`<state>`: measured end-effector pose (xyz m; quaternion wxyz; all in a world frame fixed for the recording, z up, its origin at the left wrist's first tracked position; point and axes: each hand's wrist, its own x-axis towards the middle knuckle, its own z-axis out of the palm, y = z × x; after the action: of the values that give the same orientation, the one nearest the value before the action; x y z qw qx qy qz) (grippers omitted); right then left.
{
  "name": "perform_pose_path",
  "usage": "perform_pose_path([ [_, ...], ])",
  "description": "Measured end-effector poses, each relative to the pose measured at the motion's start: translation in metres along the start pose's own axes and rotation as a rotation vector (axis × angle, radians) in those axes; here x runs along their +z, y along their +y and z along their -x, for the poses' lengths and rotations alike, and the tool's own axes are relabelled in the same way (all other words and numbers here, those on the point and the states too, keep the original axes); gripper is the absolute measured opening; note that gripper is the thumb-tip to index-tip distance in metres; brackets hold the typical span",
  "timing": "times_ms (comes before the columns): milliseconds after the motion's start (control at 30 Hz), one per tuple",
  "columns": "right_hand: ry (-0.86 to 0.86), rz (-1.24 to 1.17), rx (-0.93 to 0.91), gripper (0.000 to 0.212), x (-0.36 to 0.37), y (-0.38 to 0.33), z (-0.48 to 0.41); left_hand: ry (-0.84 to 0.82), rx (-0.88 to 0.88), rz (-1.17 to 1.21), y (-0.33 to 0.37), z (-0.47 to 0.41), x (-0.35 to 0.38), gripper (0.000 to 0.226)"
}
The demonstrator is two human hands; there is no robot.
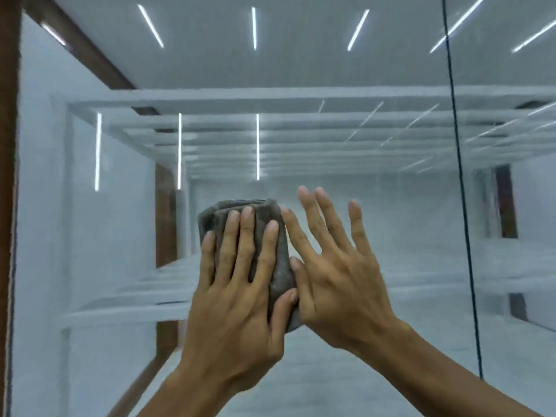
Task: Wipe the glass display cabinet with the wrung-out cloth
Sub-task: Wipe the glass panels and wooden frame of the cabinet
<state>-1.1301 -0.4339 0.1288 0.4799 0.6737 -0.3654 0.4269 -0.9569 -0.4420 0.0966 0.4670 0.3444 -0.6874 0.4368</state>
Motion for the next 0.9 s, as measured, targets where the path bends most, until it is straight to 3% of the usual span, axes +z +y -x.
perform_pose_path([
  [300,-0.075,0.072,0.052,0.071,-0.069,0.121,-0.118,-0.003,0.020,0.041,0.026,-0.186,-0.005,0.075],
  [600,0.008,0.005,0.089,0.062,-0.119,0.237,-0.147,0.079,0.005,0.161,0.094,-0.305,0.014,0.062],
  [800,-0.080,0.003,0.087,0.060,-0.136,0.302,-0.151,0.204,-0.184,0.541,0.146,-0.361,0.019,0.054],
  [900,-0.072,-0.024,0.077,0.059,-0.138,0.316,-0.152,0.164,-0.219,0.531,0.168,-0.367,0.021,0.055],
])
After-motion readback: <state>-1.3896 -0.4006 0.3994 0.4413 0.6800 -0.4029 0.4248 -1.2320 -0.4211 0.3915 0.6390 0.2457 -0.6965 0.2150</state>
